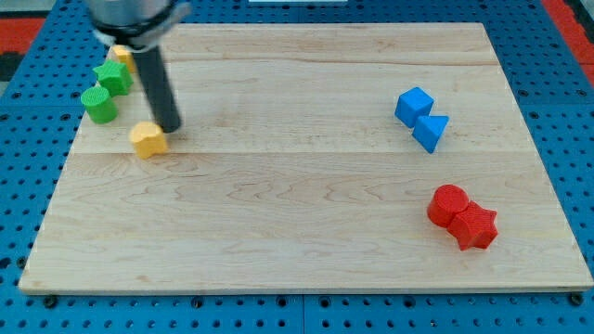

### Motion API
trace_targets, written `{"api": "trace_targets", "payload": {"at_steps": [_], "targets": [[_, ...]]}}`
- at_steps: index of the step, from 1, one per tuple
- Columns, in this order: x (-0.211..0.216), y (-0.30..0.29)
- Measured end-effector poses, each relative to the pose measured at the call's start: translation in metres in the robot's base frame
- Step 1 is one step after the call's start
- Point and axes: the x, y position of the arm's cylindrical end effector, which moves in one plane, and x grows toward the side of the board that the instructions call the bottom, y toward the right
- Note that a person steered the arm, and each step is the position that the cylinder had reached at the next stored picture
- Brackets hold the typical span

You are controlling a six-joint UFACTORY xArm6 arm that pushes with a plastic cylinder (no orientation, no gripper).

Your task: Push the heart to the bottom of the green circle

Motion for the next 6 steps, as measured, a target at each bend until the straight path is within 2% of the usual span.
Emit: {"api": "trace_targets", "payload": {"at_steps": [1, 2, 3, 6], "targets": [[0.010, 0.003], [0.013, 0.078], [0.048, 0.068], [0.051, -0.023]]}}
